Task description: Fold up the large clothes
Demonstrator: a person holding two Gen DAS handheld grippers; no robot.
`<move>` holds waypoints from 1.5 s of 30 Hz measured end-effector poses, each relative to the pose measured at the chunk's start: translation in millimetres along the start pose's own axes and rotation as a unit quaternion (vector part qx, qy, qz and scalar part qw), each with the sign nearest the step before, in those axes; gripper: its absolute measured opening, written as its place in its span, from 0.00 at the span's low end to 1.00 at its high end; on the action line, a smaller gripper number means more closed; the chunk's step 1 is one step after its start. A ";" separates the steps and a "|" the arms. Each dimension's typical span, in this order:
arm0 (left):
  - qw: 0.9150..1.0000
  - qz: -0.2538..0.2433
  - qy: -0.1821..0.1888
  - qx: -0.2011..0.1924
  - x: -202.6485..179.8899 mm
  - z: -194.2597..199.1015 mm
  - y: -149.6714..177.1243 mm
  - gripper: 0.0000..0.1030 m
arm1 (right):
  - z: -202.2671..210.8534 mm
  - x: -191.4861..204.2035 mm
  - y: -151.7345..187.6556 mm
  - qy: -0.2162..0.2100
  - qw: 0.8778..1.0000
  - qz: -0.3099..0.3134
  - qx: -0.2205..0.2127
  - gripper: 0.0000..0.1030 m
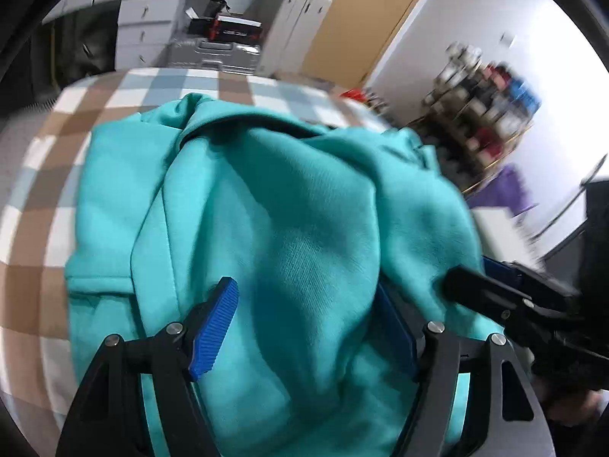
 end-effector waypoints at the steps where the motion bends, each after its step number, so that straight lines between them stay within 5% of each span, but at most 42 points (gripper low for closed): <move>1: 1.000 -0.005 -0.016 -0.001 6.1 -2.6 1.4 0.67 | -6.3 -1.3 1.3 -0.004 1.000 -0.002 0.003 0.50; 3: 1.000 0.000 -0.028 0.007 15.8 -12.4 2.0 0.67 | -17.6 -8.3 2.2 0.009 1.000 -0.007 0.010 0.47; 5: 1.000 0.025 -0.010 0.016 22.6 -16.5 1.3 0.58 | -24.5 -10.2 4.4 -0.014 1.000 -0.015 0.019 0.09; 9: 0.993 0.081 0.072 0.035 14.3 -19.7 -2.1 0.16 | -17.5 -18.1 -1.3 -0.027 1.000 -0.009 -0.004 0.08; 18: 0.970 0.114 0.212 -0.038 -32.1 30.6 -22.6 0.07 | 46.7 -50.4 -42.1 0.017 0.997 0.020 -0.071 0.08; 22: 0.979 0.105 0.174 -0.016 -32.8 18.2 0.7 0.07 | 37.6 -50.1 -28.6 0.039 0.998 0.040 -0.041 0.09; 24: 0.986 0.104 0.129 0.018 -19.3 -0.6 18.3 0.07 | 4.0 -56.7 -0.4 0.055 0.997 0.044 0.012 0.09; 26: 0.984 0.126 0.097 0.078 -2.1 -24.3 46.6 0.07 | -31.7 -69.5 31.6 0.062 0.996 0.027 0.064 0.10; 32: 0.979 0.142 0.112 0.092 13.8 -2.3 54.5 0.16 | -43.8 -80.2 49.6 0.041 0.995 -0.050 0.075 0.20; 36: 0.983 0.119 0.117 0.078 17.8 16.4 59.3 0.20 | 2.4 -89.2 41.0 0.076 0.994 -0.056 0.055 0.43; 40: 0.994 0.072 0.071 0.031 26.5 15.7 51.2 0.22 | 48.4 -54.2 30.0 0.074 0.997 -0.022 -0.008 0.44; 45: 1.000 0.020 0.017 -0.011 33.0 26.5 51.1 0.22 | 26.5 -27.1 49.7 0.062 0.998 -0.006 0.012 0.47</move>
Point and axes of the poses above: each gripper's, at about its wrist camera, not at the fingertips, and z roughly against the way its jaws point, x to its left, y to its underside, the point moved 10 cm from there along -z, roughly the way its jaws point, and after that the axes turned 5 degrees about z, right-handed, at the moved point
